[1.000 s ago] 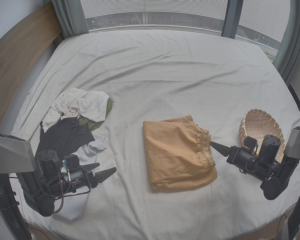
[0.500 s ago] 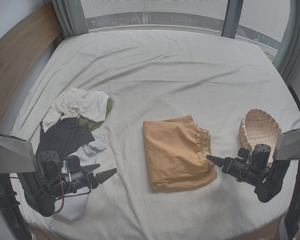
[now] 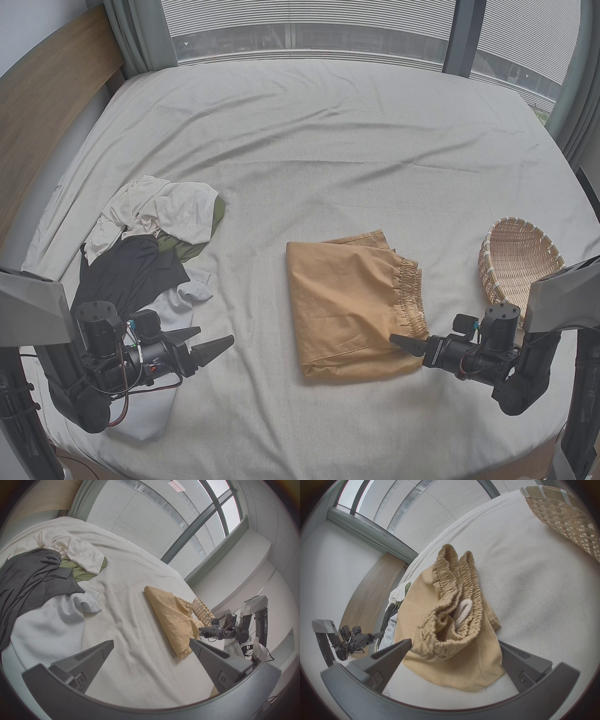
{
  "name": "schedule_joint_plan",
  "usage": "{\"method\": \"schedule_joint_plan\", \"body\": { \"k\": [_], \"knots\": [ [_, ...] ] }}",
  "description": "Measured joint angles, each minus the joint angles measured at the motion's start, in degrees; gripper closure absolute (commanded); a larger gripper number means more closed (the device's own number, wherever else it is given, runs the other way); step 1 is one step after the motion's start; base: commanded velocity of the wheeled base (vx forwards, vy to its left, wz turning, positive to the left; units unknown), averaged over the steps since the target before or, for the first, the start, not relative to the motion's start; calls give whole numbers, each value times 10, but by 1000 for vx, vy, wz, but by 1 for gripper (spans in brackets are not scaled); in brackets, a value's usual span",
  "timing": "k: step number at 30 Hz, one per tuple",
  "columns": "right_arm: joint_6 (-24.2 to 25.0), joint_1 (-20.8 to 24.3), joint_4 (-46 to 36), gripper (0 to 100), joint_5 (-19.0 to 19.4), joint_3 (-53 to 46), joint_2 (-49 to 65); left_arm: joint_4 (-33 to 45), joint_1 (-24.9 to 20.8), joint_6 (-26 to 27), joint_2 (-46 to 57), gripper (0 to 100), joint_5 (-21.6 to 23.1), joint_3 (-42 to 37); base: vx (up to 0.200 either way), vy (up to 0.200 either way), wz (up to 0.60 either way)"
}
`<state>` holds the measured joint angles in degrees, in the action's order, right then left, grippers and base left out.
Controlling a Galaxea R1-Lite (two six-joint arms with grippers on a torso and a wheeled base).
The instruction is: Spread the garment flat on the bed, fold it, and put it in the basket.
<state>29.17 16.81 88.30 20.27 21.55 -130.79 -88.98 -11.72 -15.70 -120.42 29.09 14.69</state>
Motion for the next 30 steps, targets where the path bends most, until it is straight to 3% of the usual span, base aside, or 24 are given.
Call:
{"method": "schedule_joint_plan", "body": {
  "k": [2, 3, 19, 30],
  "knots": [
    [0, 1, 0, 0, 0, 4, -2, 0, 0, 0, 0, 0, 0, 0, 0, 0, 0],
    [0, 1, 0, 100, 0, 9, -4, 0, 0, 0, 0, 0, 0, 0, 0, 0, 0],
    [5, 15, 3, 100, -1, 22, 6, 0, -1, 0, 1, 0, 0, 2, 0, 0, 0],
    [1, 46, 2, 100, 1, 19, 103, 0, -1, -4, 9, 0, 0, 4, 0, 0, 0]
  ]
}}
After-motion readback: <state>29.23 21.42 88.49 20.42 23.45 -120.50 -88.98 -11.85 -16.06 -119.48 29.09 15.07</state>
